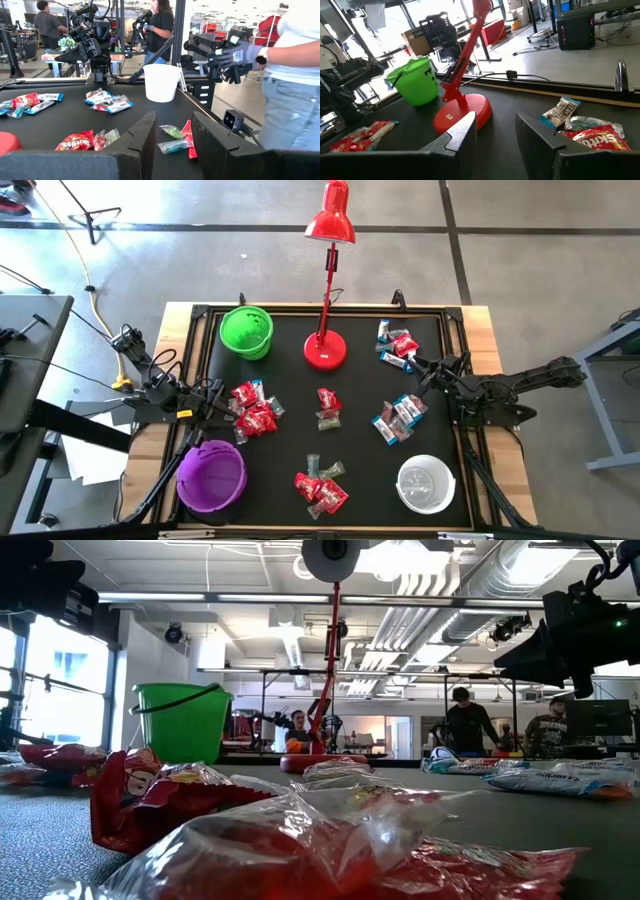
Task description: Sort candy
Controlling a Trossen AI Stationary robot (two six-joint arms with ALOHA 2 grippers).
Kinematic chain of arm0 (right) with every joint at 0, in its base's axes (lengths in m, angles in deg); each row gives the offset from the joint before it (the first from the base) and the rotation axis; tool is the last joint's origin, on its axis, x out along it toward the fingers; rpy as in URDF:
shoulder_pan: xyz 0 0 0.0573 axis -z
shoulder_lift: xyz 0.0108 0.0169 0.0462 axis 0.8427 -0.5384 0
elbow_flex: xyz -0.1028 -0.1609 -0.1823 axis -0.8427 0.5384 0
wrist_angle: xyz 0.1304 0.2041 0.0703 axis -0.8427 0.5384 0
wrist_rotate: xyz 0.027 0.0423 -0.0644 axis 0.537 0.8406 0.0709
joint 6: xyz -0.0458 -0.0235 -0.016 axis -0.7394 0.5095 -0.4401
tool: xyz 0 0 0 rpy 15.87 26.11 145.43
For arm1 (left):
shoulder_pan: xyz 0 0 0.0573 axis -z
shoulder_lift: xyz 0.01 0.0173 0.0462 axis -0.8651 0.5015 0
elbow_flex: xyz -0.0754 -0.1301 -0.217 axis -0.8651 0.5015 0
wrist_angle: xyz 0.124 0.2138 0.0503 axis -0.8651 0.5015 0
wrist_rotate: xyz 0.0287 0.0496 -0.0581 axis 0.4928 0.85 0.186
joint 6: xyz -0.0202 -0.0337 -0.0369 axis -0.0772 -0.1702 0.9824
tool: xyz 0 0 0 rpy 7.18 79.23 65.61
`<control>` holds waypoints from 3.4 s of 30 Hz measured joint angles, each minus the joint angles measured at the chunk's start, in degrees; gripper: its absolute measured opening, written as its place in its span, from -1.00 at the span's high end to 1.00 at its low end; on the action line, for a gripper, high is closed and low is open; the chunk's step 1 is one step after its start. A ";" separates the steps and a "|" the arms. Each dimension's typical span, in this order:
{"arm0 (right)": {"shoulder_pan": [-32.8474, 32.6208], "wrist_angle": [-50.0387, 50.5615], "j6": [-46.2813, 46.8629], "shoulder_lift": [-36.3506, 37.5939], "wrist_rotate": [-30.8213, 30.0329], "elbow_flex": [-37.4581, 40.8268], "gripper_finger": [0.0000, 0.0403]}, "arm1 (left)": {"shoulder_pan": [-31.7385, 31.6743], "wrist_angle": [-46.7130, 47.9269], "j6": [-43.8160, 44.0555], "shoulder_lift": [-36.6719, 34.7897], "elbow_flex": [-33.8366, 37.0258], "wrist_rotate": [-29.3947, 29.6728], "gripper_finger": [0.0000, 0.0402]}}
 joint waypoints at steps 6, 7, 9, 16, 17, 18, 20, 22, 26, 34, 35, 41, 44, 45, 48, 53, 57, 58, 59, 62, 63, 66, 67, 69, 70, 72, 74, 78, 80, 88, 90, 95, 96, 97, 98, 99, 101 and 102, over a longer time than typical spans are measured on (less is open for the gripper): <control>0.00 0.02 0.00 0.00 -0.50 0.01 0.35 | 0.02 0.00 -0.01 0.00 -0.01 0.00 0.47; 0.00 0.04 0.00 0.00 -0.70 -0.01 0.35 | 0.00 0.00 -0.01 0.00 0.01 -0.01 0.47; 0.00 0.04 -0.02 -0.01 -1.64 0.00 0.35 | 0.00 0.00 -0.01 0.00 0.00 -0.01 0.47; 0.02 0.08 1.19 0.01 -7.30 0.00 0.35 | 0.00 -0.01 -0.01 0.00 0.00 -0.02 0.47; 0.02 0.07 1.98 0.01 -7.42 0.00 0.35 | 0.02 0.00 0.01 0.00 -0.01 -0.01 0.47; 0.02 0.04 2.58 0.01 -7.51 0.01 0.35 | 0.01 0.00 -0.01 0.00 0.00 -0.01 0.47; 0.02 -0.41 2.30 0.01 -7.50 0.01 0.35 | 0.00 -0.02 -0.01 -0.01 -0.01 -0.01 0.47; 0.02 -1.26 1.00 0.01 -7.29 0.01 0.35 | 0.01 0.00 -0.01 -0.02 0.01 -0.02 0.47; 0.02 -2.92 1.19 0.01 -7.53 0.00 0.35 | -0.01 0.00 -0.01 0.00 0.00 -0.01 0.47; -0.09 -6.39 7.74 0.01 -2.47 0.01 0.35 | 0.00 -0.01 -0.01 0.00 0.01 -0.02 0.47; -0.09 -6.69 7.74 0.01 -0.86 0.00 0.35 | 0.00 -0.02 -0.01 -0.01 0.01 -0.01 0.47; -0.09 -11.66 2.76 0.01 3.86 -0.01 0.35 | 0.00 0.00 -0.01 0.00 0.02 -0.02 0.47; -0.09 -14.17 0.54 0.01 6.21 0.00 0.35 | 0.01 -0.01 -0.01 -0.01 0.00 -0.01 0.47; -0.09 -14.71 0.42 0.01 6.83 0.00 0.35 | 0.01 0.00 -0.01 0.00 0.01 0.00 0.47; -0.09 -15.38 0.57 0.01 8.71 0.01 0.35 | -0.01 0.00 -0.01 0.00 -0.01 0.00 0.47; -0.09 -16.99 0.52 0.01 15.90 -0.01 0.35 | -0.01 0.00 -0.01 0.00 0.02 -0.02 0.47; -0.10 -16.47 0.24 -0.01 21.18 -2.42 0.35 | 0.01 0.00 -0.01 -0.01 0.02 -0.02 0.47; -0.11 -15.47 0.00 -0.01 21.33 -3.69 0.35 | 0.01 0.00 -0.01 -0.02 0.00 0.00 0.47; -0.11 -13.99 -0.60 -0.01 21.31 -5.17 0.35 | -0.01 0.00 -0.01 -0.02 0.02 -0.02 0.47; -0.07 -8.92 -4.96 -0.04 21.01 -10.72 0.35 | -0.01 0.00 -0.01 0.00 0.01 0.00 0.47; -0.07 -7.43 -6.70 -0.12 20.75 -12.74 0.35 | 0.01 0.00 -0.01 0.00 0.00 -0.01 0.47; -0.07 -3.95 -12.17 -0.69 18.95 -18.80 0.35 | 0.00 0.00 -0.01 -0.01 0.00 -0.01 0.47; -0.07 -3.08 -13.79 -0.96 18.31 -20.71 0.35 | 0.00 -0.02 0.00 0.00 0.01 -0.01 0.47; -0.07 -1.59 -16.51 -1.37 17.37 -24.18 0.35 | 0.00 0.00 -0.01 0.00 0.02 -0.02 0.47; -0.07 -0.91 -17.48 -1.61 16.87 -25.65 0.35 | 0.02 -0.02 -0.01 0.00 0.00 0.00 0.47; -0.07 0.71 -18.11 -2.07 16.06 -28.06 0.35 | 0.01 0.00 -0.01 0.00 0.02 -0.02 0.47; -0.07 2.20 -17.79 -2.32 15.37 -29.59 0.35 | -0.01 -0.01 -0.01 0.00 0.01 0.00 0.47; -0.07 2.90 -15.67 -2.59 15.45 -30.77 0.35 | 0.00 0.00 -0.01 0.00 -0.01 -0.02 0.47; -0.07 3.21 -14.65 -2.59 15.60 -30.79 0.35 | 0.01 0.00 -0.01 0.00 0.01 -0.02 0.47; -0.07 4.79 -8.71 -3.82 15.87 -30.79 0.35 | 0.00 -0.02 -3.26 0.00 -0.01 4.42 0.47; -0.07 4.79 -7.47 -4.50 15.85 -30.79 0.35 | 0.00 -0.09 -5.35 0.00 0.00 6.69 0.47; -0.07 4.76 -4.44 -7.13 15.77 -30.79 0.35 | -0.01 -4.56 -6.10 -0.02 0.02 13.31 0.47; -0.07 4.78 -4.07 -7.80 15.38 -30.79 0.35 | 0.02 -5.99 -6.10 0.00 0.02 14.61 0.47; -0.07 4.77 -3.76 -8.60 14.96 -30.79 0.35 | -0.01 -7.45 -6.10 0.00 0.02 15.95 0.47; -0.07 4.76 -3.43 -9.38 14.44 -30.79 0.35 | -0.01 -8.78 -6.39 -0.02 0.02 17.36 0.47; -0.07 4.76 -3.19 -10.23 13.55 -30.79 0.35 | -0.01 -9.85 -7.16 -0.02 0.02 18.74 0.47; -0.07 4.76 -2.25 -12.04 12.22 -30.79 0.35 | 0.01 -11.93 -9.41 -0.01 0.02 21.48 0.47; -0.04 4.76 -1.74 -12.92 12.04 -30.79 0.35 | -0.01 -13.02 -9.91 -0.01 0.02 22.42 0.47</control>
